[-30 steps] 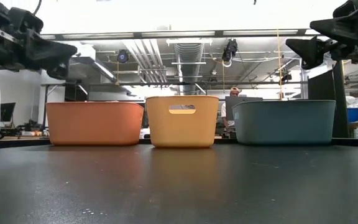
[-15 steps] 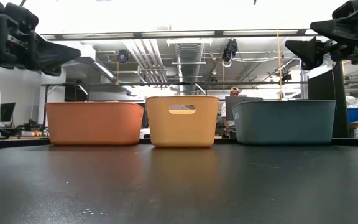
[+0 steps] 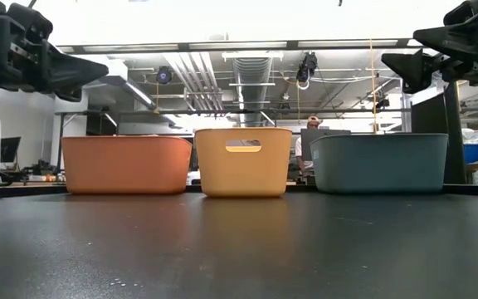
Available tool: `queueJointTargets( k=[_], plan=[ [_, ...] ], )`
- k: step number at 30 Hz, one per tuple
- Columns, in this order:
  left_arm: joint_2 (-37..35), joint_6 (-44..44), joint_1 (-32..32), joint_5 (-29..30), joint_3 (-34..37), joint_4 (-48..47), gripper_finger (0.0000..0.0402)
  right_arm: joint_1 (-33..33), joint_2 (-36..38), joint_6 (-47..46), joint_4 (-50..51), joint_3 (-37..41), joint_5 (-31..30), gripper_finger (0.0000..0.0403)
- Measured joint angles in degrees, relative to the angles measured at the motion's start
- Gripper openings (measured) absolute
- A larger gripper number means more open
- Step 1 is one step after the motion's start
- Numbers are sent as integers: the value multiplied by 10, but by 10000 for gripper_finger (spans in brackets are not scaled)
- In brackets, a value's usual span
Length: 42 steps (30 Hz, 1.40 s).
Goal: Sort spices by type
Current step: Return to Home Position
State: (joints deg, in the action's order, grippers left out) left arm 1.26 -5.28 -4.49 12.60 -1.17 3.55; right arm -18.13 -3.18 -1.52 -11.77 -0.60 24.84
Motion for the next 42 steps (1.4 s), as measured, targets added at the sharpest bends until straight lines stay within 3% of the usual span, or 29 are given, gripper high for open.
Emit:
queueJointTargets(
  k=[12,28,37,42],
  plan=[
    [0,0,0,0,-1,1,0,0,0,0,0,0,0,345],
    [0,0,0,-1,-1,3,0,4,3,15,0,0,0,332],
    [0,0,0,-1,-1,3,0,76,31,27,-3,1,-11,348],
    [0,0,0,-1,-2,3,0,150,31,61,1,1,-30,349]
  ],
)
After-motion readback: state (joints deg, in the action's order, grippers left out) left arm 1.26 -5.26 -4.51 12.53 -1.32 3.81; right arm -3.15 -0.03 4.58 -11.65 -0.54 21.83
